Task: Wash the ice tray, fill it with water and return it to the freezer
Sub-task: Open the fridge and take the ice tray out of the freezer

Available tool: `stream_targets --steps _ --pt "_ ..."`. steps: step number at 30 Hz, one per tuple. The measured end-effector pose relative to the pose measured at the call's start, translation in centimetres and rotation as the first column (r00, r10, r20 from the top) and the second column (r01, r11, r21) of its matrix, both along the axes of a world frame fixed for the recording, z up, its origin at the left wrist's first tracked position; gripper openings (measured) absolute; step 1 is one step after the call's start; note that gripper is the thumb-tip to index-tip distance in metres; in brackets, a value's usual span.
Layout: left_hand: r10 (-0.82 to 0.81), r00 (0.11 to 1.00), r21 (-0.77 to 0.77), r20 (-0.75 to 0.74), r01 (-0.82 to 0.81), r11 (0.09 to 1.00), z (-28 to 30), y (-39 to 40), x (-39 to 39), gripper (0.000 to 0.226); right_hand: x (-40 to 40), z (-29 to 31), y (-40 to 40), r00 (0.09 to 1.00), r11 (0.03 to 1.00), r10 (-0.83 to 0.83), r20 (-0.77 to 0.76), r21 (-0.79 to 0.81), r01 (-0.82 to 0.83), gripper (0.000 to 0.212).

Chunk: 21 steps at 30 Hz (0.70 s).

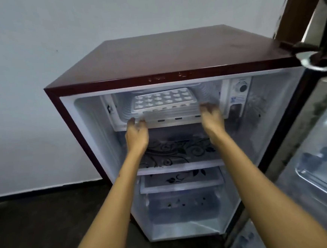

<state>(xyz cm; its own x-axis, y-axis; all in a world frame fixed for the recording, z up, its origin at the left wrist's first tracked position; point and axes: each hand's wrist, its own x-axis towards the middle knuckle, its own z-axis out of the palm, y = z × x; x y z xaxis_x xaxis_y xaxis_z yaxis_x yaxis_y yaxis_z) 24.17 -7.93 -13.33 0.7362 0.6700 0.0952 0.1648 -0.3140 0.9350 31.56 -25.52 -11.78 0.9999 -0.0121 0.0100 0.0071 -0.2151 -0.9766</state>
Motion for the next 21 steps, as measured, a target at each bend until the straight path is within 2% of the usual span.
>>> stream_targets --steps 3,5,7,9,13,16,21 --pt "-0.008 1.0 0.081 -0.003 0.008 0.997 0.1 2.1 2.8 0.05 3.9 -0.1 1.5 0.999 0.996 -0.04 -0.032 -0.083 0.037 0.049" --pt "0.003 1.0 0.122 0.014 -0.005 0.993 0.3 3.3 4.3 0.046 6.1 -0.1 2.1 0.997 0.993 -0.069 -0.031 -0.093 0.066 0.031" --pt "0.007 0.999 0.133 0.037 -0.012 0.991 0.3 4.6 5.9 0.046 7.7 -0.1 2.5 0.996 0.987 -0.084 -0.004 -0.14 0.083 0.031" --pt "0.002 1.0 0.109 0.011 -0.003 0.994 0.4 5.5 7.1 0.049 8.7 -0.2 3.0 0.995 0.98 -0.096 0.029 -0.173 0.099 0.036" --pt "0.001 0.998 0.045 -0.061 0.001 0.999 0.5 6.4 8.9 0.05 10.4 -0.7 4.5 0.994 0.993 -0.04 0.097 -0.103 0.05 0.031" --pt "-0.019 0.999 -0.016 -0.028 0.019 1.0 0.1 6.6 9.6 0.042 11.2 -1.1 5.0 1.0 0.986 0.011 -0.026 -0.165 -0.015 0.029" --pt "0.007 0.997 -0.13 0.074 0.003 0.992 0.2 6.3 9.7 0.036 10.5 -1.3 5.1 0.997 0.997 -0.068 0.044 -0.025 0.069 0.035"
